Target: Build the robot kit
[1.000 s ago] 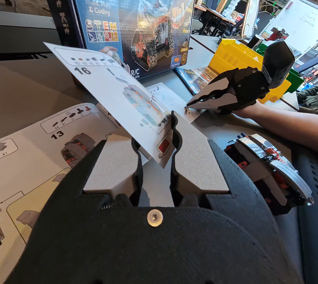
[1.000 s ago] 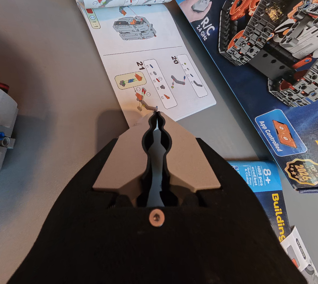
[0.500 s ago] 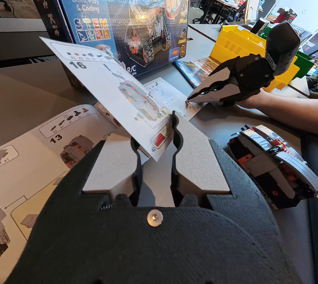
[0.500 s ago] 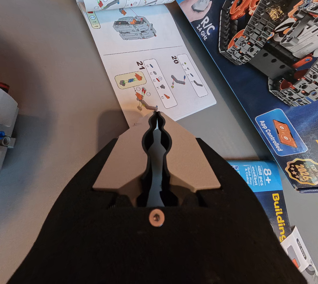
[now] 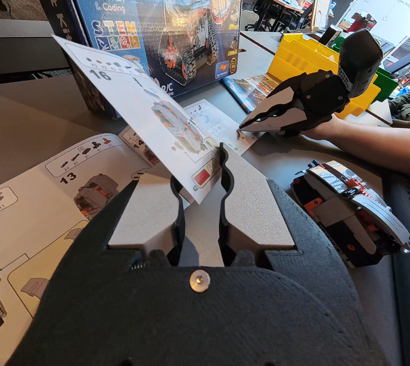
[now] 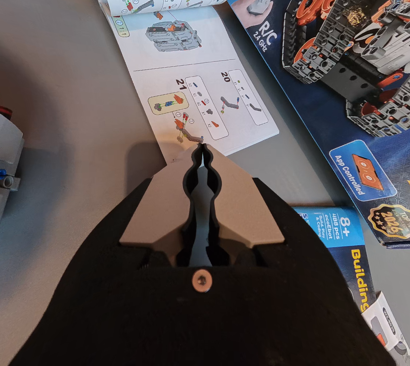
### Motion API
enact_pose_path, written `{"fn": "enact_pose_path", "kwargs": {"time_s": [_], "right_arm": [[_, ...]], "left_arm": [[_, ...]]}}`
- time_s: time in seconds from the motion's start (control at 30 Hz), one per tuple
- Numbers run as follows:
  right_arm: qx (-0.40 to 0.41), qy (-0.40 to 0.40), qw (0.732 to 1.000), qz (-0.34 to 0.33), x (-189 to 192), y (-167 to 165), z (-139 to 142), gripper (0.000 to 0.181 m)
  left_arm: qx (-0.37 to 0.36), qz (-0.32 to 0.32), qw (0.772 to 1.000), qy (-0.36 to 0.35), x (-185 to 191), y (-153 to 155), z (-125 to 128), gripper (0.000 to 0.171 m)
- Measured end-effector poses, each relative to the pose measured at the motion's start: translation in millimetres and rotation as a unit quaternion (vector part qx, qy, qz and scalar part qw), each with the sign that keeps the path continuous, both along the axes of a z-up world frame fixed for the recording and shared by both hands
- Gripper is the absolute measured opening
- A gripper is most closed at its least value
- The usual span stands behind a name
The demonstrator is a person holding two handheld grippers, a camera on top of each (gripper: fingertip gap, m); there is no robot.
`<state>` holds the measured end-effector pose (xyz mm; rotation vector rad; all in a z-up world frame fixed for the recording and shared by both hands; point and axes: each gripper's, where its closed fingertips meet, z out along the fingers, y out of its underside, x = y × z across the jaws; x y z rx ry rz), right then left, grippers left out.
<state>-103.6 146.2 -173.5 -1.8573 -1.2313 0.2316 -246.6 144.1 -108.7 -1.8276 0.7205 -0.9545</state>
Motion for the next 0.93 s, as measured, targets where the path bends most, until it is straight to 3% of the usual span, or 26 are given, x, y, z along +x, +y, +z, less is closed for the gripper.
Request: {"fn": "enact_pose_path", "kwargs": {"time_s": [0.93], "right_arm": [[-0.003, 0.002, 1.000, 0.000, 0.2, 0.5, 0.1, 0.000]], "left_arm": [[0.007, -0.004, 1.000, -0.008, 3.2, -0.7, 3.3, 0.019]]}}
